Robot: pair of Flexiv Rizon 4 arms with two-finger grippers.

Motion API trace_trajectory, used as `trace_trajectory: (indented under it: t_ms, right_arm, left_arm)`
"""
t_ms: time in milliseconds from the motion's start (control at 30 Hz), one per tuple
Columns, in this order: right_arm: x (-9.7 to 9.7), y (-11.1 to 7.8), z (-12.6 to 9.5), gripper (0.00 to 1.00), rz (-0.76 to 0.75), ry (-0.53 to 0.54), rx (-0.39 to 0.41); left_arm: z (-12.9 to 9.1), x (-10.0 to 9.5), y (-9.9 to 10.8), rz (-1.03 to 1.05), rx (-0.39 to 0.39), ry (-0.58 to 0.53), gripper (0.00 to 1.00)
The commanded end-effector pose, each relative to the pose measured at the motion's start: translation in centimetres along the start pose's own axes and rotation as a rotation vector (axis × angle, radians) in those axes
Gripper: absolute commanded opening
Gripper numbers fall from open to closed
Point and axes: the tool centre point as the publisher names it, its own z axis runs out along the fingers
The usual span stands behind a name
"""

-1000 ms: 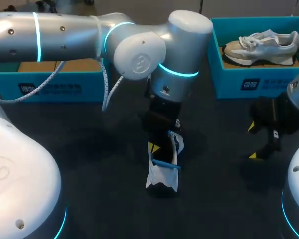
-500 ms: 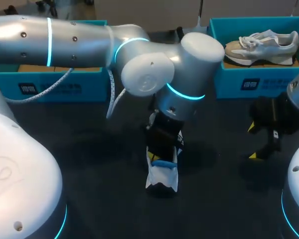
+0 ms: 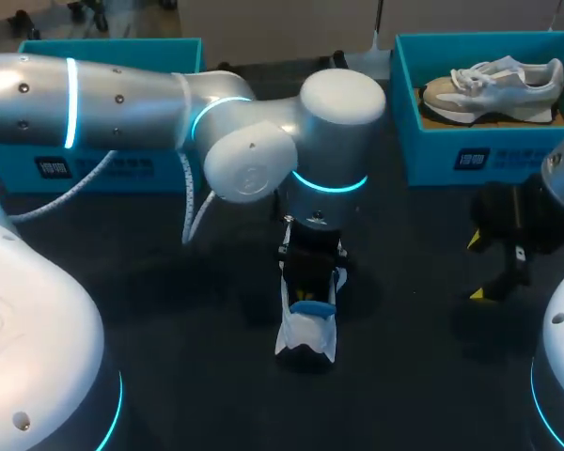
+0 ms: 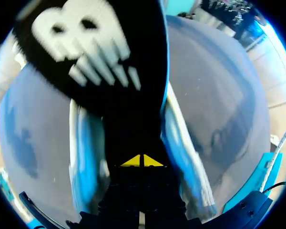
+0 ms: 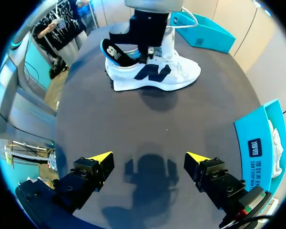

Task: Take the shoe out of the shoebox, open the shoe tongue, remove and reinsert the insole, then place the shoe into the shoebox

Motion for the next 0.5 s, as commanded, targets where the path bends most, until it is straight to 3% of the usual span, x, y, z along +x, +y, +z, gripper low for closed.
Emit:
trace_trajectory:
  t_ms: [33, 133, 267, 500]
  right_arm:
    - [0.2, 0.0, 0.0, 1.00, 0.001, -0.004, 0.003]
    - [0.2, 0.0, 0.0, 1.00, 0.001, -0.004, 0.003]
    - [0.2, 0.0, 0.0, 1.00, 0.001, -0.004, 0.003]
    - [0.2, 0.0, 0.0, 1.00, 0.001, -0.004, 0.003]
  left_arm:
    - [-1.7, 0.9, 0.0, 0.006, 0.006, -0.084, 0.00]
    - [-3.5, 1.1, -0.5, 0.025, 0.032, -0.122, 0.00]
    - [-4.1, 0.8, -2.2, 0.068, 0.068, -0.138, 0.00]
    - [-0.7, -0.8, -4.8, 0.101, 0.104, -0.113, 0.00]
